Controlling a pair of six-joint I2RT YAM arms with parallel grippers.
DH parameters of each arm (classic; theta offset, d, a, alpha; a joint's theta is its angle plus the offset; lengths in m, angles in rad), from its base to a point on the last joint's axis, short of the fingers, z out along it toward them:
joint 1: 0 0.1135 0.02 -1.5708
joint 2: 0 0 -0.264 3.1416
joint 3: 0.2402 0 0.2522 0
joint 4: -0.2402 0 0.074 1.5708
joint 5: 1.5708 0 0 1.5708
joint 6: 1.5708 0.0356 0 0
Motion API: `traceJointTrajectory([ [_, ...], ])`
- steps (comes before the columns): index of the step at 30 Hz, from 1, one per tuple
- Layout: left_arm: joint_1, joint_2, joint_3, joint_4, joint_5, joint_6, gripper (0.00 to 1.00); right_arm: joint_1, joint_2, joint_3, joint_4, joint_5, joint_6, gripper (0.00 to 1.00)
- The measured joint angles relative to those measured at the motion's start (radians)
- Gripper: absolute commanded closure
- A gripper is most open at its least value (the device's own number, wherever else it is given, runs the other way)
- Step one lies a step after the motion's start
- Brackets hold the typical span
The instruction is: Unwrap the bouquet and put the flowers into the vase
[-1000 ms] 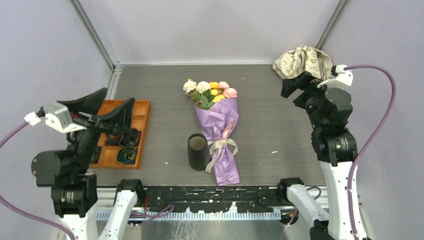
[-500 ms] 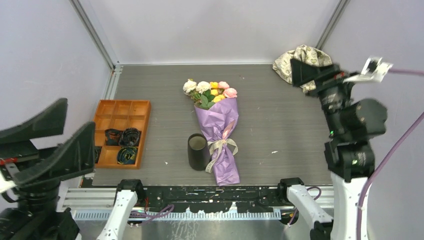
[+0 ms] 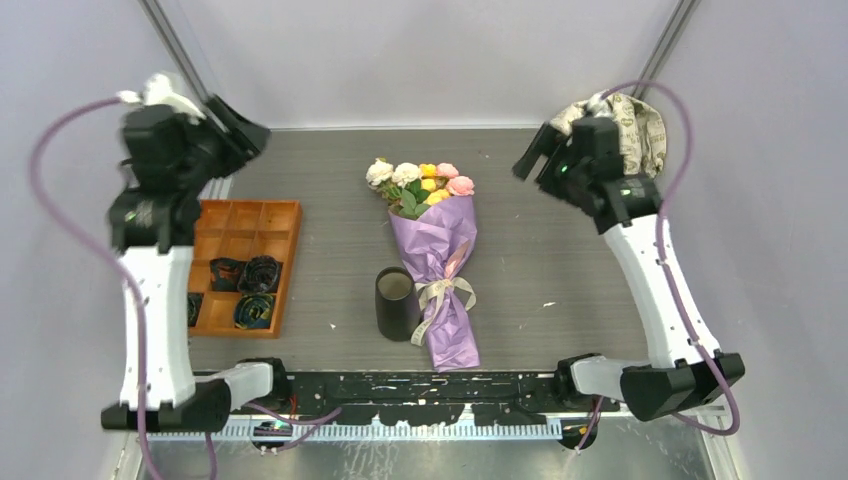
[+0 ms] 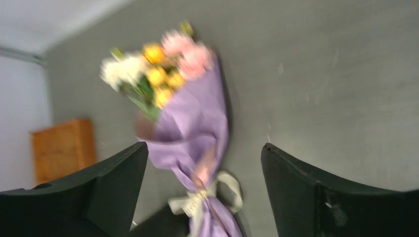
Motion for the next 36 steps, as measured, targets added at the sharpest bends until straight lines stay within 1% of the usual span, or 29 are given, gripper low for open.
traceJointTrajectory([
  [2,0.0,0.038,-0.145,-0.039,-0.013,0.01,0.37,0.06,-0.01,-0.113,-0.04,0.034,0.003,0.24],
  [4,0.0,0.039,-0.278,-0.069,-0.023,0.02,0.37,0.118,-0.027,-0.214,-0.055,0.052,0.013,0.28],
  [5,-0.003,0.031,-0.316,-0.083,-0.029,0.024,0.37,0.146,-0.036,-0.255,-0.062,0.058,0.021,0.29],
  [8,-0.021,-0.006,-0.354,-0.111,-0.052,0.051,0.37,0.231,-0.044,-0.335,-0.062,0.076,0.048,0.38],
  [11,-0.031,-0.079,-0.37,-0.081,-0.05,0.073,0.37,0.299,-0.032,-0.381,-0.037,0.081,0.068,0.47],
  [15,-0.037,-0.175,-0.483,-0.021,-0.022,0.068,0.37,0.361,0.044,-0.425,0.029,0.055,0.084,0.5],
  [19,-0.048,-0.212,-0.573,-0.014,-0.013,0.066,0.38,0.411,0.167,-0.445,0.086,0.024,0.096,0.5],
  [24,-0.053,-0.179,-0.582,-0.014,-0.011,0.074,0.38,0.462,0.279,-0.445,0.166,-0.019,0.106,0.5],
  [31,-0.057,-0.178,-0.595,-0.011,-0.005,0.08,0.39,0.516,0.361,-0.404,0.214,-0.061,0.126,0.5],
  [36,-0.06,-0.174,-0.61,-0.012,-0.002,0.094,0.39,0.554,0.399,-0.342,0.222,-0.067,0.126,0.55],
])
